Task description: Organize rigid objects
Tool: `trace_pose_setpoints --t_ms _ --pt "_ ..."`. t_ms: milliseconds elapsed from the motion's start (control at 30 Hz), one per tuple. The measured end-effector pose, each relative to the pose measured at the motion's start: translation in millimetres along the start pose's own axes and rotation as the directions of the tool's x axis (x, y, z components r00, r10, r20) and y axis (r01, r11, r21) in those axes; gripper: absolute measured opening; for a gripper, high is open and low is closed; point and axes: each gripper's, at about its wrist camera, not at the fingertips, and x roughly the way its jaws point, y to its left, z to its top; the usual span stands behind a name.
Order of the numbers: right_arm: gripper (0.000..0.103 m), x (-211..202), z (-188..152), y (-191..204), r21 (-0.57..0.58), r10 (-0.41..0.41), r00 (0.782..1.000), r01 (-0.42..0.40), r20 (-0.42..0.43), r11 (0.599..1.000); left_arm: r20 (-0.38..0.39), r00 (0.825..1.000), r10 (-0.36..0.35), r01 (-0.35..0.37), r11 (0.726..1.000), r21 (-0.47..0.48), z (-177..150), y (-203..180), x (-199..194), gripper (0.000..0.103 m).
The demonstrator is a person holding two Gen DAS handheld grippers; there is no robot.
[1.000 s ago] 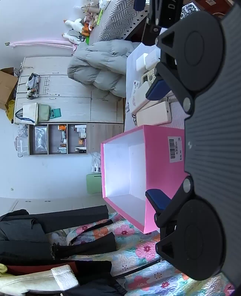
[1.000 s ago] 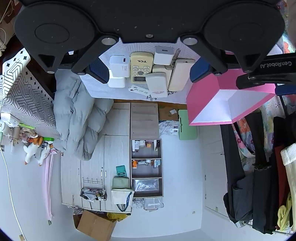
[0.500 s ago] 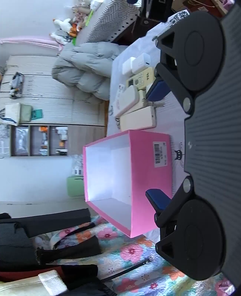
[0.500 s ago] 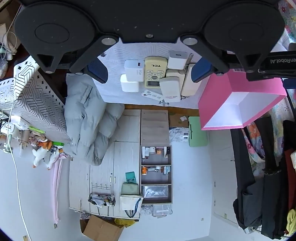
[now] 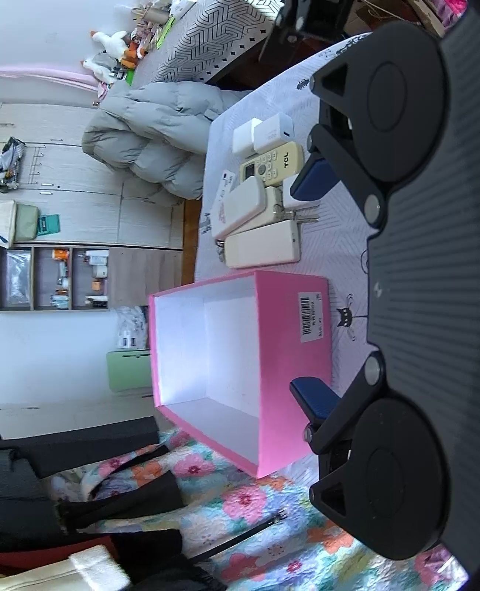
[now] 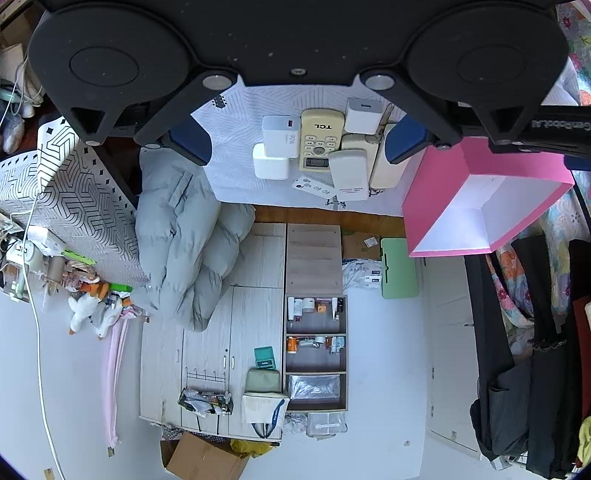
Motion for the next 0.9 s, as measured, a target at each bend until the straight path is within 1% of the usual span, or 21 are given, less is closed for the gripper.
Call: trace_pose_setpoints --t_ms 167,300,433,533,600,667,800,900 --pt "0.102 2.8 2.6 2.6 0.003 0.003 1.000 -0.003 -0.020 1.000 -0.031 1.000 -0.005 0.007 0.998 0.067 0.5 -4.2 -4.9 0.103" --pt "0.102 5.9 4.5 6.9 0.012 0.002 0.999 -0.002 -0.035 1.000 -0.044 0.998 -0.041 0.042 0.999 0.025 0.3 0.4 -4.3 0.103" --pt "0.102 7.2 4.8 8.5 0.013 0.001 0.999 -0.001 -0.047 1.000 -0.021 0.999 -0.024 0.025 0.999 0.041 0.0 0.2 -3.8 0.103" --pt "0.102 6.8 4.7 8.7 0.012 -0.001 0.999 0.002 -0.050 1.000 -0.021 0.999 -0.049 0.050 0.998 0.035 0.2 2.2 -2.2 0.100" --pt "0.102 7.1 4.5 8.4 0.012 -0.004 0.999 0.004 -0.053 1.000 -0.014 0.998 -0.056 0.056 0.998 0.022 -0.1 4.0 -3.5 0.100" --pt "0.102 7.6 4.7 8.4 0.011 -0.004 0.998 0.005 -0.055 1.000 -0.005 0.998 -0.065 0.065 0.998 0.028 0.5 4.7 -5.3 0.100" --pt "0.102 8.9 4.8 8.8 0.009 -0.004 0.998 0.004 -0.061 1.000 -0.018 0.997 -0.075 0.076 0.996 0.037 0.8 5.2 -2.8 0.100" --pt "0.102 9.5 4.8 9.3 0.008 -0.003 0.998 0.004 -0.066 1.000 -0.037 0.997 -0.066 0.068 0.996 0.053 0.3 5.9 1.2 0.100"
